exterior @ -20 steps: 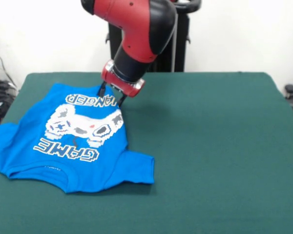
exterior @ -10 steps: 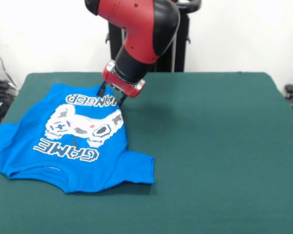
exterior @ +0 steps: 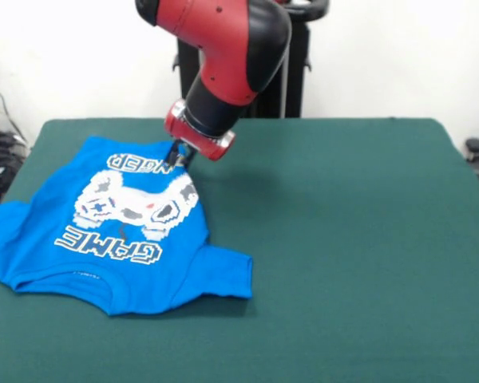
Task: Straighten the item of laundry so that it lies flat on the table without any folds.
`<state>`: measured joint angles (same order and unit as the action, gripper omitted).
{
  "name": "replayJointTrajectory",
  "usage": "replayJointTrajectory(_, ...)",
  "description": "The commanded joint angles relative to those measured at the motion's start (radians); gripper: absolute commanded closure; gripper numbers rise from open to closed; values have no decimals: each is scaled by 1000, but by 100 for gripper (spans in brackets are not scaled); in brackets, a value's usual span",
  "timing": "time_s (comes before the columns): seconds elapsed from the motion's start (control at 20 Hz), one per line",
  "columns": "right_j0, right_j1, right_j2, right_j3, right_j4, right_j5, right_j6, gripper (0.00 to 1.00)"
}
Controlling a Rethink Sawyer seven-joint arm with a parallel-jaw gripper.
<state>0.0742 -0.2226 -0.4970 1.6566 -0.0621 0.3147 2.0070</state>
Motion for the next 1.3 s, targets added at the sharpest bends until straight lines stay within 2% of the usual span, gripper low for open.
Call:
replayJointTrajectory(0.05, -17, 60, 89, -56, 57, -60, 184, 100)
replayJointTrajectory(0.55, -37, 37, 111, -55, 61, -35, 168, 100)
replayJointTrajectory(0.95, -185, -80, 265, 17, 121, 4, 148, 100)
replayJointTrajectory(1.3, -291, -149, 338, 14, 117, 109, 78, 100)
